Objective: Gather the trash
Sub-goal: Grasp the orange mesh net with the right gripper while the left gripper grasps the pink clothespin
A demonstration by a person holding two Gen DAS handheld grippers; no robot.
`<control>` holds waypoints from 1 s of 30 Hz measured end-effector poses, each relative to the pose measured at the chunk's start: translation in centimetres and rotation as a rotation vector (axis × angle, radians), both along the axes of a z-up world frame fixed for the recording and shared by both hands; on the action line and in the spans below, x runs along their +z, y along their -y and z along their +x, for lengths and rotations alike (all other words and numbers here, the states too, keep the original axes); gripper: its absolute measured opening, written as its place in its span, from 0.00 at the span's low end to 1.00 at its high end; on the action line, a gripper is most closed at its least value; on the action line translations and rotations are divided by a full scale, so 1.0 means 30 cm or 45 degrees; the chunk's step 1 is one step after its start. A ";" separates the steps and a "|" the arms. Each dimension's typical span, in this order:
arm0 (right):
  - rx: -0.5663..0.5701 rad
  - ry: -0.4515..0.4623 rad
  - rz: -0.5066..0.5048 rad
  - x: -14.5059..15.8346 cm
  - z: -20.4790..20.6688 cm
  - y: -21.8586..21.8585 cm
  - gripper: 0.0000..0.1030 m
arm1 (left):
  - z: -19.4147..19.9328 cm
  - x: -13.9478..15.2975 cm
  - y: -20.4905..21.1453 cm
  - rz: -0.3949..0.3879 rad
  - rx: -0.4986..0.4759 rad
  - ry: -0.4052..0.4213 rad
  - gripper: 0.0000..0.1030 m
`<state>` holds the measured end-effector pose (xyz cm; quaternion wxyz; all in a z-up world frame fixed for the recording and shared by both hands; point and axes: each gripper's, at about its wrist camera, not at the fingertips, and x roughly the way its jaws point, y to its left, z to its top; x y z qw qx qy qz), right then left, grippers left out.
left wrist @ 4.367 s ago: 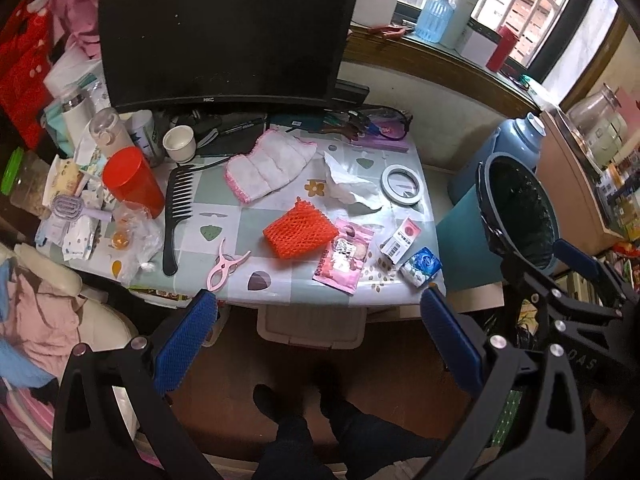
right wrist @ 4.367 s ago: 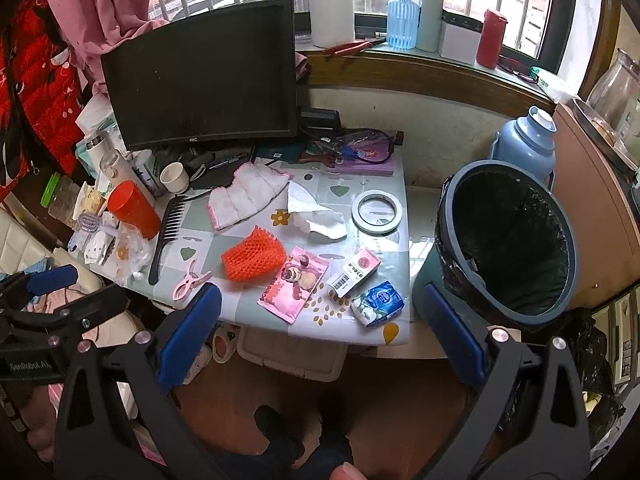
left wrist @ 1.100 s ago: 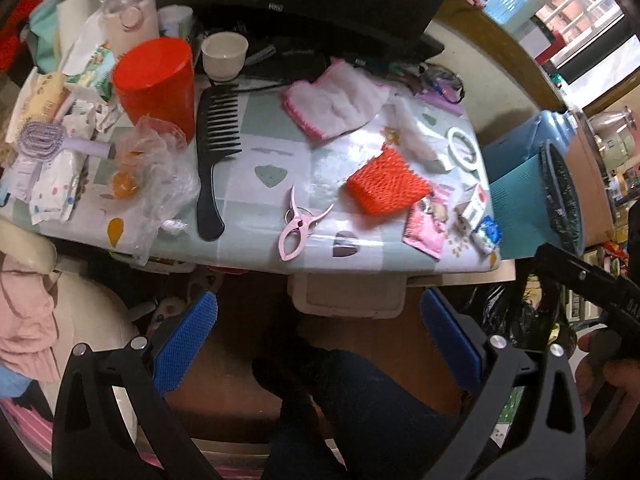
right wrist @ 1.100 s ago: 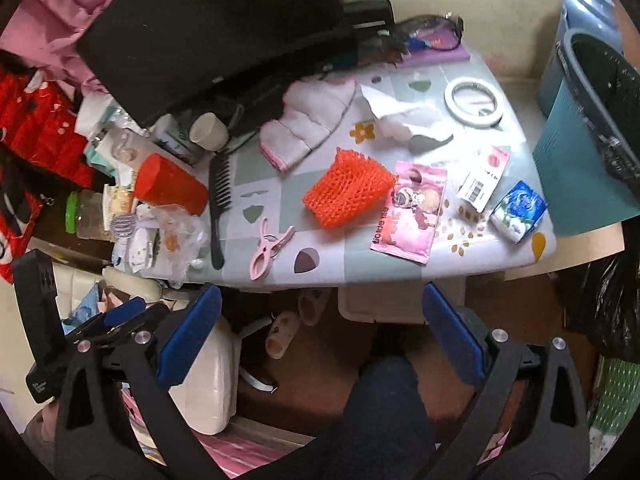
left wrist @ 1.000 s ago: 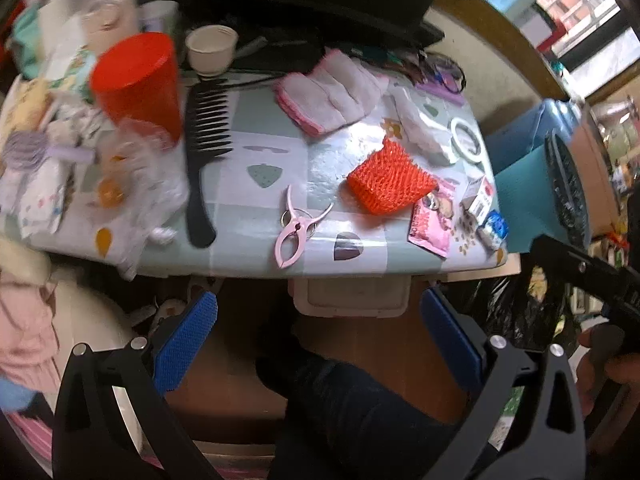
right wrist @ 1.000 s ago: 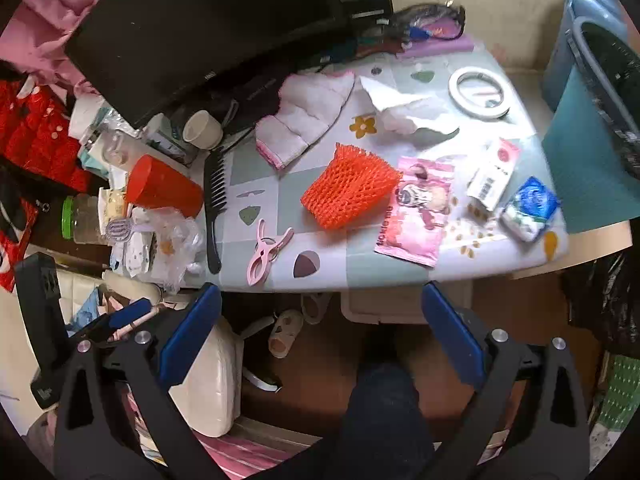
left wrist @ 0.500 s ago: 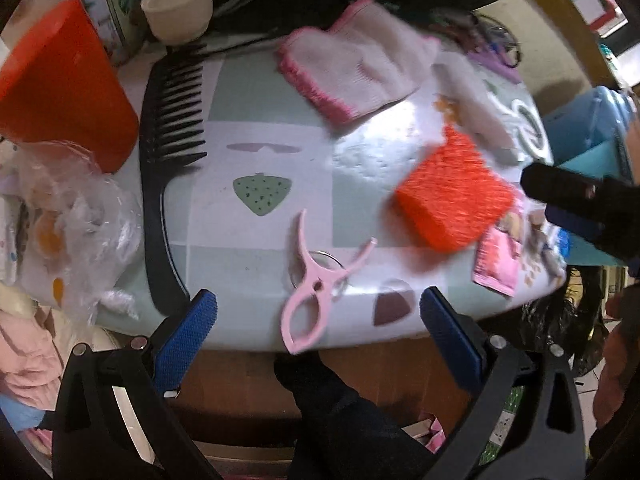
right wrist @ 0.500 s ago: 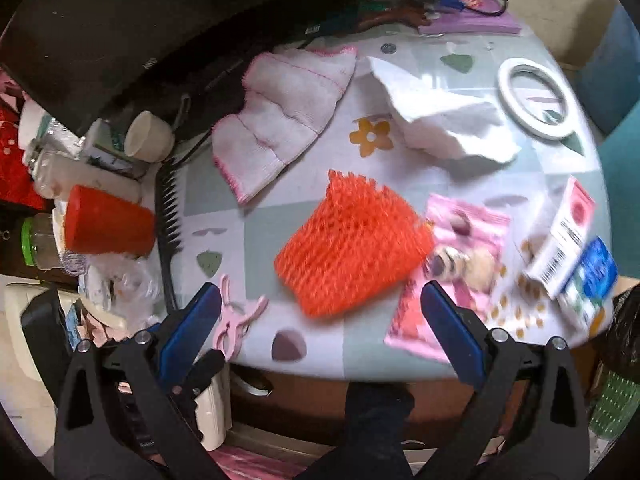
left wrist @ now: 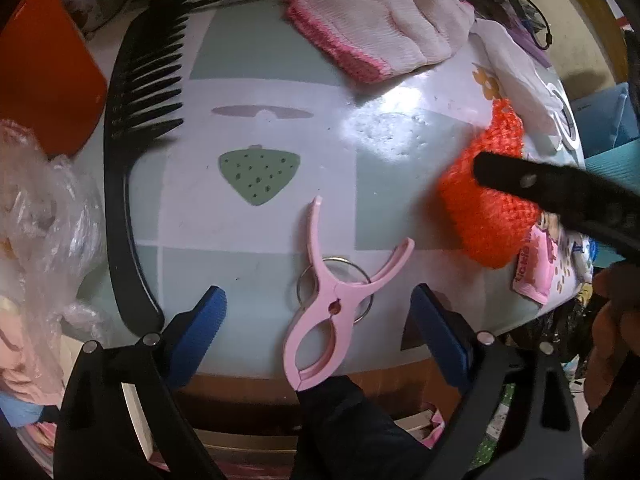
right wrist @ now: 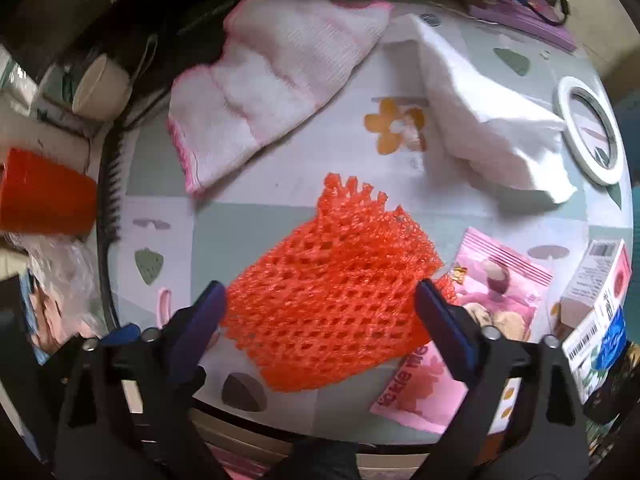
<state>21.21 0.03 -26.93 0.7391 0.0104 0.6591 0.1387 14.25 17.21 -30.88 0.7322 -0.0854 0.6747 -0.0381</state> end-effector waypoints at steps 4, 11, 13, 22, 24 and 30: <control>0.066 0.066 -0.061 -0.020 -0.021 -0.030 0.81 | 0.011 0.003 0.025 0.053 -0.036 0.024 0.77; 0.107 0.116 -0.098 -0.037 -0.039 -0.064 0.81 | 0.019 0.011 0.065 0.073 -0.043 0.041 0.53; 0.117 0.127 -0.106 -0.040 -0.049 -0.068 0.81 | 0.023 0.011 0.076 0.058 -0.047 0.037 0.48; 0.099 0.182 -0.102 -0.044 -0.075 -0.082 0.64 | 0.015 0.017 0.112 0.006 -0.012 0.051 0.35; 0.081 0.193 -0.106 -0.033 -0.068 -0.065 0.49 | 0.010 0.013 0.104 -0.011 -0.007 0.052 0.35; 0.028 0.194 -0.058 -0.023 -0.027 -0.023 0.22 | 0.010 -0.009 0.075 -0.022 -0.005 0.048 0.35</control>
